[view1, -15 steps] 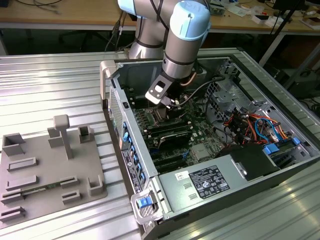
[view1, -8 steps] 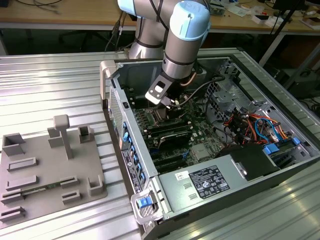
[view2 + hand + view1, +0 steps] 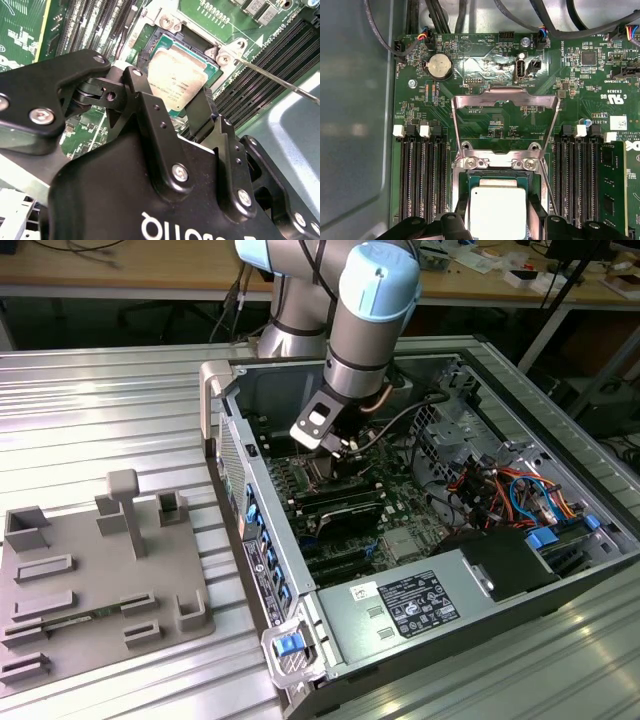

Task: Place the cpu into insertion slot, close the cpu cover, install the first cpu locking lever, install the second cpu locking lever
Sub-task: 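Place the cpu into insertion slot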

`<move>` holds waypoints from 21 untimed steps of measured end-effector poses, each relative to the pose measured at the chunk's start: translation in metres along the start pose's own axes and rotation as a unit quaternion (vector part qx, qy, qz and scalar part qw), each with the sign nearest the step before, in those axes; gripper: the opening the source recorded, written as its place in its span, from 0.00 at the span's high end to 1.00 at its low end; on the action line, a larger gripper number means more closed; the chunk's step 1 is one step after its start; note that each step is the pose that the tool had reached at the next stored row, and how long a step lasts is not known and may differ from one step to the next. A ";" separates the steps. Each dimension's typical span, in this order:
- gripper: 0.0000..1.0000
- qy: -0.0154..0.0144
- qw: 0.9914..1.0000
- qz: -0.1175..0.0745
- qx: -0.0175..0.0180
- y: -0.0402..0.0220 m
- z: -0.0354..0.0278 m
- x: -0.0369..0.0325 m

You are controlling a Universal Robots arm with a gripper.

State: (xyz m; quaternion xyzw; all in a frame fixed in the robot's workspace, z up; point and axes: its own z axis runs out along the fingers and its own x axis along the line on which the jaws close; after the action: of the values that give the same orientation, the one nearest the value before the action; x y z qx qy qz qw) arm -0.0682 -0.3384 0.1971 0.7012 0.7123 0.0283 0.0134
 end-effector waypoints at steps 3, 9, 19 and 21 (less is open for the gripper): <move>0.45 0.000 1.000 0.000 0.000 -0.0001 -0.0001 -0.0013; 0.45 0.000 1.000 0.000 0.000 0.0009 -0.0001 -0.0015; 0.45 0.000 1.000 -0.001 0.000 0.0017 0.0011 -0.0011; 0.45 0.000 1.000 -0.001 0.001 0.0017 0.0020 -0.0010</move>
State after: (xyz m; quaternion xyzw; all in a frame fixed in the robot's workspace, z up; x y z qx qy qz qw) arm -0.0664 -0.3394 0.1952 0.7003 0.7131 0.0277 0.0132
